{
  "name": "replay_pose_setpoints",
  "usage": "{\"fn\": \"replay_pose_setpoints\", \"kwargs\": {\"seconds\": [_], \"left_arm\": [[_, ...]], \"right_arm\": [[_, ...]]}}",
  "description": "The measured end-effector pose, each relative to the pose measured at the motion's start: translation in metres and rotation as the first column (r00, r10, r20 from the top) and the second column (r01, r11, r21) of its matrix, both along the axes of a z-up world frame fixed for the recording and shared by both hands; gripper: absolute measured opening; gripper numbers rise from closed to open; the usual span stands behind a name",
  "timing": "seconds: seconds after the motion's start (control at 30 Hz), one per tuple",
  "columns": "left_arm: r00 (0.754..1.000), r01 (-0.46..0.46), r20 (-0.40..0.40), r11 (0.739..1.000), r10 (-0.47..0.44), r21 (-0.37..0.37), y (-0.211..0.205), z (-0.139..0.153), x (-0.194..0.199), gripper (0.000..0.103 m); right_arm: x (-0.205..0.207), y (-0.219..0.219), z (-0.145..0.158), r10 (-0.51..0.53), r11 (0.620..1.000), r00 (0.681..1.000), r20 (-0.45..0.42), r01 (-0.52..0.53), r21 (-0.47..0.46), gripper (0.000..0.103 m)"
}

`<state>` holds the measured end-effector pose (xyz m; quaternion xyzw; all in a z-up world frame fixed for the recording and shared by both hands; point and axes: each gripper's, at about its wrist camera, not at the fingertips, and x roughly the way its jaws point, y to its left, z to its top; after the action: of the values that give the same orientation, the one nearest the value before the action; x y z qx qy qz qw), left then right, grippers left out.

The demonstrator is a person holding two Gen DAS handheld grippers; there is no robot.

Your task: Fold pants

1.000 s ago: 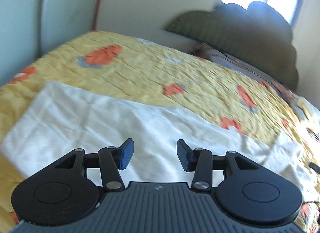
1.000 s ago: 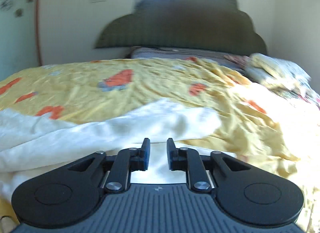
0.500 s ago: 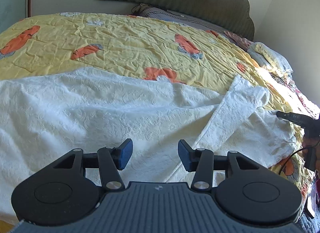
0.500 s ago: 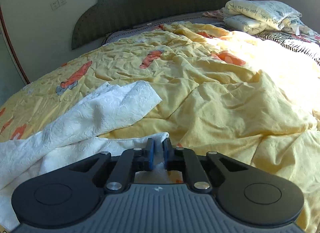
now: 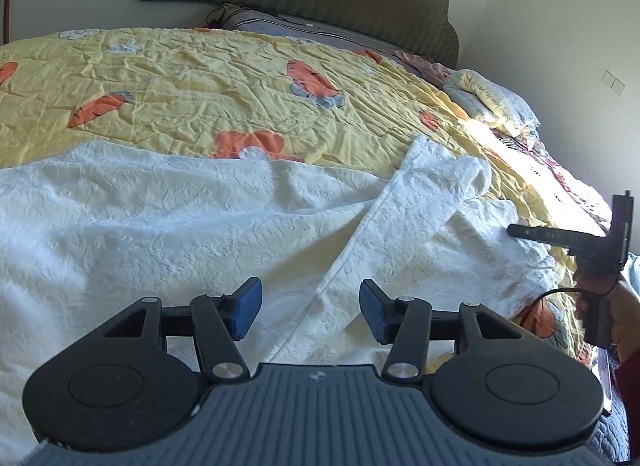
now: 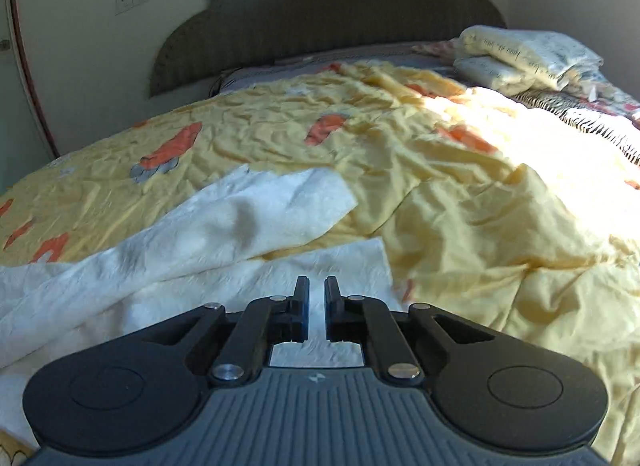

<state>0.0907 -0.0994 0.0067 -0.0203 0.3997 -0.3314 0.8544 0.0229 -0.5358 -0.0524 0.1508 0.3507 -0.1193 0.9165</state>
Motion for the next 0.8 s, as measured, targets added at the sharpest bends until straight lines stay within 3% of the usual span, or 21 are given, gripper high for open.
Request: {"fn": "replay_pose_setpoints", "kwargs": {"seconds": [0.07, 0.13, 0.2, 0.27, 0.37, 0.4, 0.47, 0.57, 0.6, 0.63, 0.67, 0.73, 0.8], "left_arm": [[1.000, 0.022, -0.014, 1.000, -0.022, -0.010, -0.002, -0.002, -0.001, 0.058], [0.999, 0.046, -0.012, 0.999, -0.046, -0.007, -0.004, -0.003, -0.002, 0.059], [0.999, 0.054, -0.006, 0.999, -0.054, 0.005, -0.006, -0.006, -0.002, 0.059], [0.998, 0.060, -0.010, 0.998, -0.060, 0.008, -0.009, -0.011, -0.001, 0.059], [0.998, 0.054, -0.031, 0.999, -0.054, 0.003, -0.011, -0.017, 0.001, 0.060], [0.998, 0.053, -0.032, 0.999, -0.053, 0.002, -0.012, -0.018, 0.001, 0.060], [0.998, 0.052, -0.020, 0.999, -0.052, 0.011, -0.013, -0.019, -0.001, 0.060], [0.999, 0.053, 0.001, 0.998, -0.053, 0.027, -0.015, -0.020, -0.004, 0.060], [0.998, 0.054, 0.007, 0.998, -0.055, 0.030, -0.015, -0.020, -0.005, 0.060], [0.998, 0.056, 0.016, 0.998, -0.056, 0.032, -0.015, -0.021, -0.006, 0.060], [0.998, 0.058, 0.026, 0.998, -0.059, 0.037, -0.016, -0.021, -0.006, 0.060], [0.996, 0.064, 0.051, 0.996, -0.067, 0.059, -0.019, -0.021, -0.008, 0.054], [0.994, 0.062, 0.088, 0.994, -0.070, 0.094, -0.023, -0.021, -0.010, 0.039]], "right_arm": [[-0.001, 0.000, -0.004, -0.062, 0.998, 0.998, 0.011, 0.063, -0.026, 0.006], [0.003, 0.009, 0.009, -0.192, 0.978, 0.981, 0.029, 0.194, -0.073, 0.011], [0.016, 0.031, 0.028, -0.121, 0.988, 0.986, 0.116, 0.131, -0.083, 0.011], [0.041, 0.055, 0.040, -0.001, 0.995, 0.991, 0.133, 0.015, -0.101, 0.015], [0.099, 0.096, 0.047, 0.142, 0.968, 0.986, 0.088, -0.120, -0.218, 0.042], [0.117, 0.106, 0.046, 0.155, 0.957, 0.986, 0.066, -0.133, -0.257, 0.062], [0.152, 0.119, 0.038, 0.156, 0.938, 0.988, -0.001, -0.149, -0.313, 0.074], [0.194, 0.122, 0.009, 0.078, 0.902, 0.987, -0.143, -0.131, -0.410, 0.073], [0.197, 0.117, 0.002, 0.073, 0.907, 0.984, -0.161, -0.132, -0.400, 0.069], [0.193, 0.110, 0.000, 0.085, 0.925, 0.987, -0.134, -0.128, -0.357, 0.063], [0.186, 0.100, 0.000, 0.076, 0.952, 0.991, -0.110, -0.105, -0.286, 0.042], [0.171, 0.086, 0.003, 0.039, 0.973, 0.998, -0.057, -0.051, -0.224, 0.017], [0.148, 0.076, 0.010, -0.001, 0.984, 1.000, 0.019, 0.005, -0.179, 0.013]]}}
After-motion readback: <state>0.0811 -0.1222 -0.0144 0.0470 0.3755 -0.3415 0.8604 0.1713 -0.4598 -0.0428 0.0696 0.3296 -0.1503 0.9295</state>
